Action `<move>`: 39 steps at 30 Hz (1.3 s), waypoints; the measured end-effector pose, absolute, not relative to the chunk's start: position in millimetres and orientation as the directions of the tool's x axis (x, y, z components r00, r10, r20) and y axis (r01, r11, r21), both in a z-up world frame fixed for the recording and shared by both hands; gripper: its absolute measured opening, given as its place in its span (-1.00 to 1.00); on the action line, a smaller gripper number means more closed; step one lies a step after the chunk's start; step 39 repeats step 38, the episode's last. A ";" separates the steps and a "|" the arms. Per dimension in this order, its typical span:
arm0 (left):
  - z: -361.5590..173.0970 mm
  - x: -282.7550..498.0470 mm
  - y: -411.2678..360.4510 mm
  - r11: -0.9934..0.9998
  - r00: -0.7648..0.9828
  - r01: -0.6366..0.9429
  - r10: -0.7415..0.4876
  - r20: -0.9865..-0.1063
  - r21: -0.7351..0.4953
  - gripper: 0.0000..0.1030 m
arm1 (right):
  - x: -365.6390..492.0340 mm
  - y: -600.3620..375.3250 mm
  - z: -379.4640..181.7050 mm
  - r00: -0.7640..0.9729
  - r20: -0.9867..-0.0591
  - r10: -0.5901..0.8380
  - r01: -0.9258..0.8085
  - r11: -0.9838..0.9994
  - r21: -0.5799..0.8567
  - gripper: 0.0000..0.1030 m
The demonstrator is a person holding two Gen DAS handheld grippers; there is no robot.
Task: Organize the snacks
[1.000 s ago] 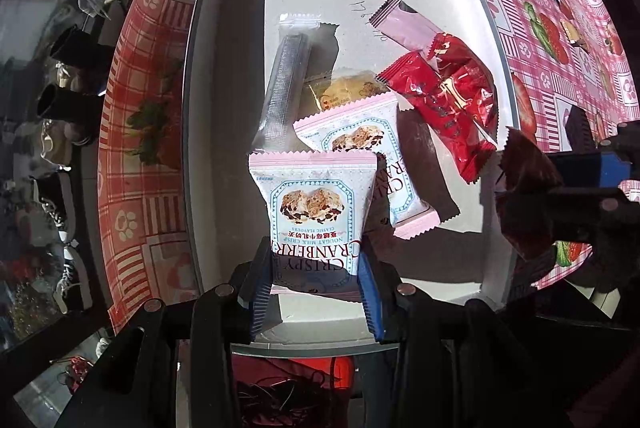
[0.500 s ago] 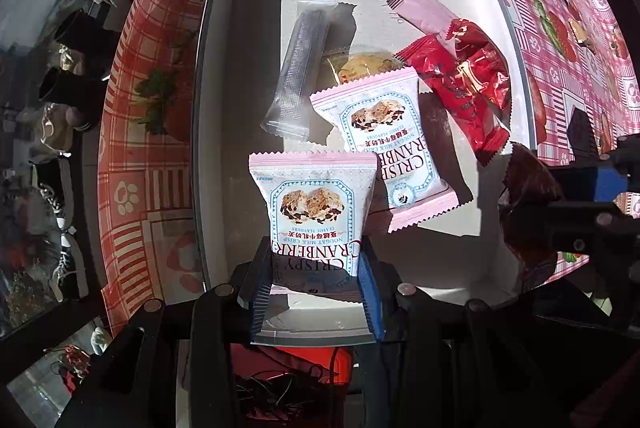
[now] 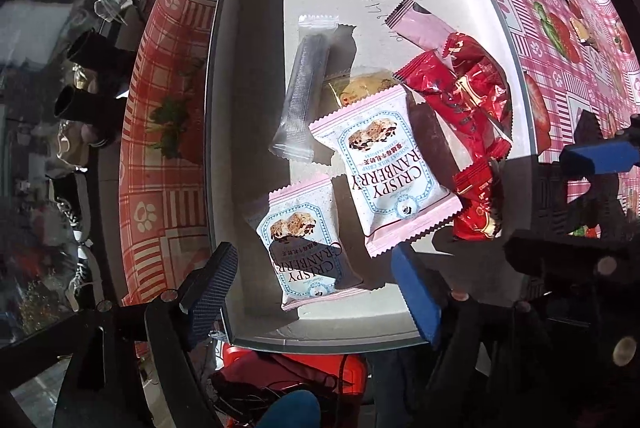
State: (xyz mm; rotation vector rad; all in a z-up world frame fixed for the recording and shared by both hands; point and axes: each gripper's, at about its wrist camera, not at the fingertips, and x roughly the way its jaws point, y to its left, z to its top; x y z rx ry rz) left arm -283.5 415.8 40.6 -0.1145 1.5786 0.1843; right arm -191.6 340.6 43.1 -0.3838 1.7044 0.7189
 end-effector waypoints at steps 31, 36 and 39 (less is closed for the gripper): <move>59.8 -278.6 413.7 0.969 0.003 -0.232 0.091 -0.996 0.088 0.68 | -177.0 327.8 63.9 -0.125 -0.985 0.121 -0.612 0.772 0.172 1.00; 68.3 -281.7 419.2 0.966 0.067 -0.254 0.065 -0.996 0.046 0.68 | -178.5 330.5 64.0 -0.122 -0.985 0.119 -0.617 0.768 0.169 1.00; 71.1 -281.9 421.7 0.964 0.074 -0.264 0.048 -0.996 0.027 0.68 | -179.1 331.7 64.6 -0.119 -0.986 0.119 -0.618 0.768 0.168 1.00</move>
